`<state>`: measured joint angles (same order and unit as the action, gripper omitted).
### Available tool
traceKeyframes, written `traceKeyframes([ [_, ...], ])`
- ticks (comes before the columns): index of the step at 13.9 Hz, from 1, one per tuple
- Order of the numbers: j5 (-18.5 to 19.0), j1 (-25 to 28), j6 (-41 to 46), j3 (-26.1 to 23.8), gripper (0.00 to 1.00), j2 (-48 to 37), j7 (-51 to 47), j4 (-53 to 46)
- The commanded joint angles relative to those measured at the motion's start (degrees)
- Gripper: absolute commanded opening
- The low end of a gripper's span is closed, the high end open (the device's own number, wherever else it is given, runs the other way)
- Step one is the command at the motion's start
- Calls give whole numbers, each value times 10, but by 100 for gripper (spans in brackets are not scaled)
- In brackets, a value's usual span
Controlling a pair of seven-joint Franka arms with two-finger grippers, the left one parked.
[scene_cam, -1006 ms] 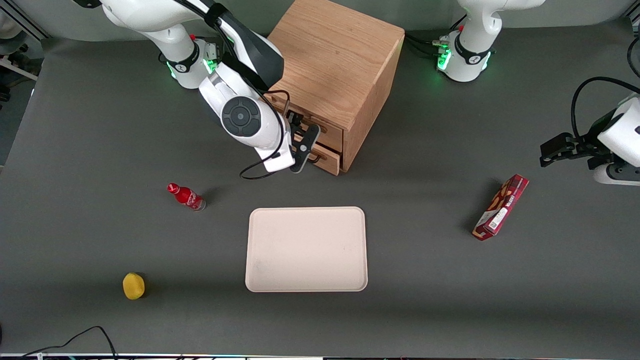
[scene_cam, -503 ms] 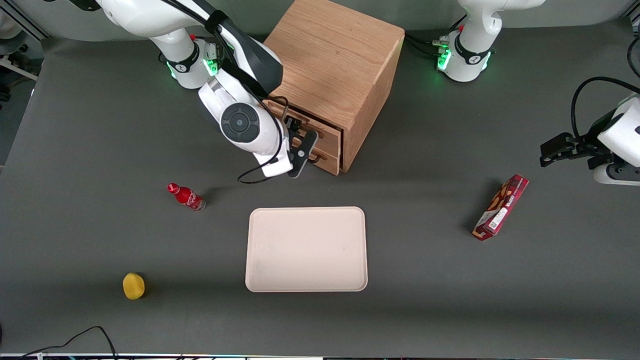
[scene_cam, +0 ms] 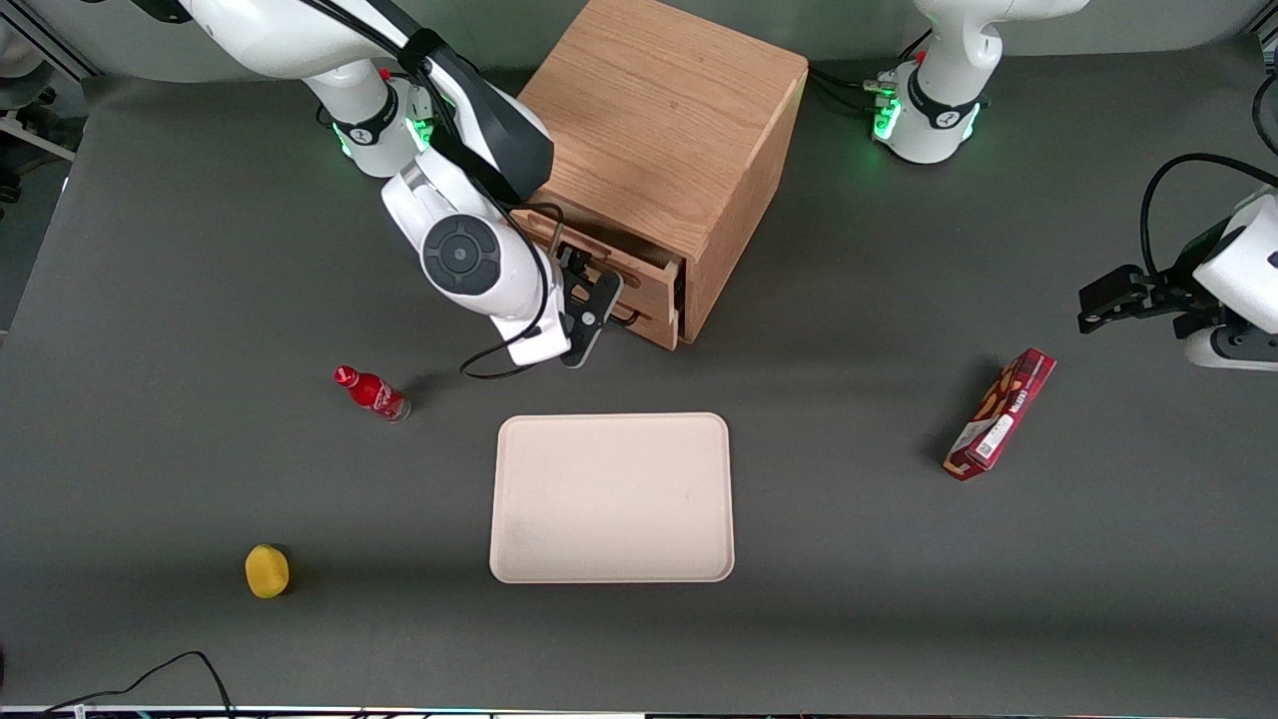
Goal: Open upper drawer
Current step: 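Pull the upper drawer outward by its handle with the right gripper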
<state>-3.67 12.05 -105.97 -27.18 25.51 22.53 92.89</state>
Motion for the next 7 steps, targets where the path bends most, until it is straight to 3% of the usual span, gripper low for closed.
traceKeyframes([
  [1,8,-3,-2,10,100,1,20,-17],
  [7,32,-3,1,19,100,36,20,-60],
])
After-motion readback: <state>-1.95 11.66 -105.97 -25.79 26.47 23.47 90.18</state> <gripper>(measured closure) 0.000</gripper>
